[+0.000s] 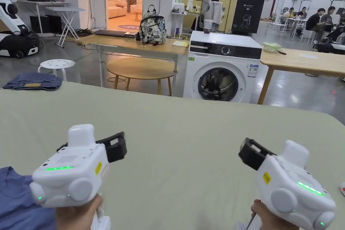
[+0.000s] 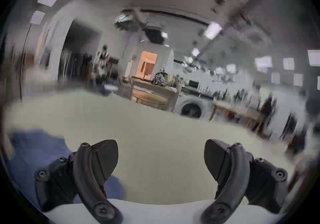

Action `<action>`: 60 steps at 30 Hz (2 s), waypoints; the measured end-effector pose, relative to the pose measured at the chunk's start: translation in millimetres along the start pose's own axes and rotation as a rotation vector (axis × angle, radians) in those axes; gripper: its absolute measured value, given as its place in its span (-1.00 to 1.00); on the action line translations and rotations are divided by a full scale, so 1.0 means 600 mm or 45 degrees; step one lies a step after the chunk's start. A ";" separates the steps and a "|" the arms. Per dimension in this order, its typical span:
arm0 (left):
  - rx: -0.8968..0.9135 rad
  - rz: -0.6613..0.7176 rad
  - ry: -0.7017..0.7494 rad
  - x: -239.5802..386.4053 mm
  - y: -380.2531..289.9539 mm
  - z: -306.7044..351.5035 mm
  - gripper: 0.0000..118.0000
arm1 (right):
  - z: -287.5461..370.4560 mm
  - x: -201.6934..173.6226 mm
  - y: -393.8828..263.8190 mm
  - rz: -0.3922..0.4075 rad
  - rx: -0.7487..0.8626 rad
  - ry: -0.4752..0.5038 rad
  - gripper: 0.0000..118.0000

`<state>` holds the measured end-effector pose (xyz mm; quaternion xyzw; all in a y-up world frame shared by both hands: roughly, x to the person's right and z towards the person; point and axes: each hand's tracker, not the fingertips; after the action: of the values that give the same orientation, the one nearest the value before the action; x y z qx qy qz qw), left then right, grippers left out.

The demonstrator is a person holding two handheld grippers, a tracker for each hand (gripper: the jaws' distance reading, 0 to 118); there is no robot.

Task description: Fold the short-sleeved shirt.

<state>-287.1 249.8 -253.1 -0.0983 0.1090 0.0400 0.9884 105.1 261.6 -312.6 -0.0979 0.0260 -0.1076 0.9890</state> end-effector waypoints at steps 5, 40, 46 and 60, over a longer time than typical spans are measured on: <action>0.074 -0.992 0.190 0.081 -0.015 0.013 0.74 | 0.010 -0.073 -0.042 1.270 0.249 -0.047 1.00; 0.118 0.080 -0.025 0.023 -0.004 0.029 0.73 | 0.025 -0.034 -0.033 0.254 0.031 -0.019 1.00; 0.103 -0.036 -0.036 0.041 0.011 0.034 0.73 | 0.031 -0.049 -0.036 0.288 0.037 -0.012 1.00; 0.103 -0.084 0.076 0.039 0.021 0.044 -1.00 | 0.047 -0.055 -0.022 0.280 0.106 -0.058 -1.00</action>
<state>-260.3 268.5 -235.1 -0.0631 0.1366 -0.0002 0.9886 72.5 261.6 -281.7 -0.0557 0.0096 0.0029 0.9984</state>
